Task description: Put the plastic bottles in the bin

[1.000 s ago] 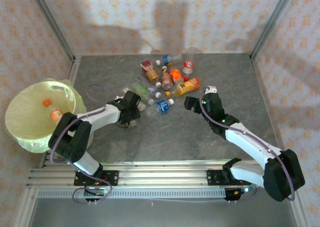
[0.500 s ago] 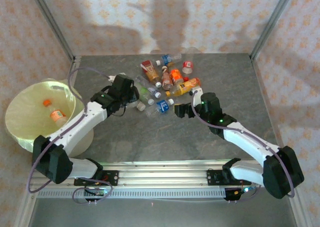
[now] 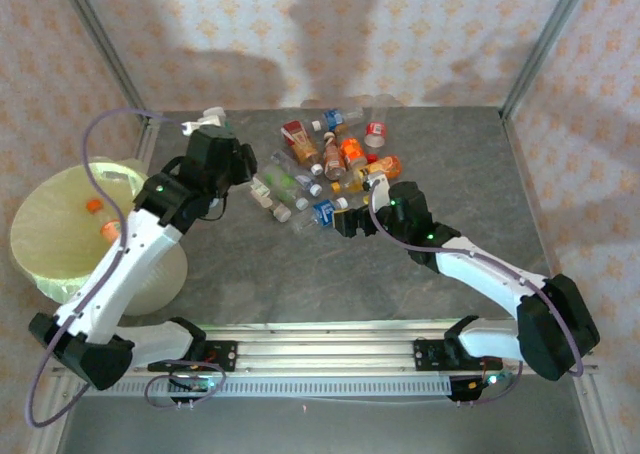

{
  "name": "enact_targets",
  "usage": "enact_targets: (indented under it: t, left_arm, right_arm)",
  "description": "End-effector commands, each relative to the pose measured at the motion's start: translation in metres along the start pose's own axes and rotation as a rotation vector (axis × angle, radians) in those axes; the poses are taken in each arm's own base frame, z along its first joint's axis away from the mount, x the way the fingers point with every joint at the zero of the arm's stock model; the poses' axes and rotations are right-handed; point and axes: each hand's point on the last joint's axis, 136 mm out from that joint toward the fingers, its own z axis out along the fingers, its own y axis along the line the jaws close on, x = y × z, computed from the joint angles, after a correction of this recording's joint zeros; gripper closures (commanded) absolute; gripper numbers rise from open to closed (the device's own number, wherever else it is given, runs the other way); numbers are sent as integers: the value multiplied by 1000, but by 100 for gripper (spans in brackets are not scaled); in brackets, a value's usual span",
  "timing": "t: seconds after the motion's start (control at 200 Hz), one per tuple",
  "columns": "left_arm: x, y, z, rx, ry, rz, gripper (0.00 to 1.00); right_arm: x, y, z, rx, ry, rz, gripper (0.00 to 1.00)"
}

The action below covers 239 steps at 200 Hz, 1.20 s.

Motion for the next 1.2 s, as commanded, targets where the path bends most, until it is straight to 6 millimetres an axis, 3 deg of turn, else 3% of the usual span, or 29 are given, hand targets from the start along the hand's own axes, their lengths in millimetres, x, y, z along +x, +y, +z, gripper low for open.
enact_targets:
  t: [0.0, 0.085, 0.235, 0.52, 0.886, 1.041, 1.191]
  left_arm:
    - [-25, 21, -30, -72, -73, 40, 60]
    - [-47, 29, -49, -106, -125, 54, 60]
    - [-72, 58, -77, -272, -199, 117, 62]
    - [-90, 133, -119, -599, -286, 152, 62]
    - [-72, 222, -160, -938, -240, 102, 60]
    - [-56, 245, -148, -945, -182, 34, 61]
    - [-43, 283, -152, -1070, -132, -40, 61]
  right_arm:
    - [-22, 10, -1, -31, -59, -21, 1]
    - [-24, 11, -1, -33, -62, -23, 1]
    - [-25, 12, -2, -31, -63, -30, 1]
    - [-23, 12, -2, -33, -56, -36, 1]
    - [-20, 11, -1, -31, -49, -34, 1]
    - [-20, 11, -1, -32, -42, -45, 1]
    - [-21, 11, -2, -28, -38, -56, 1]
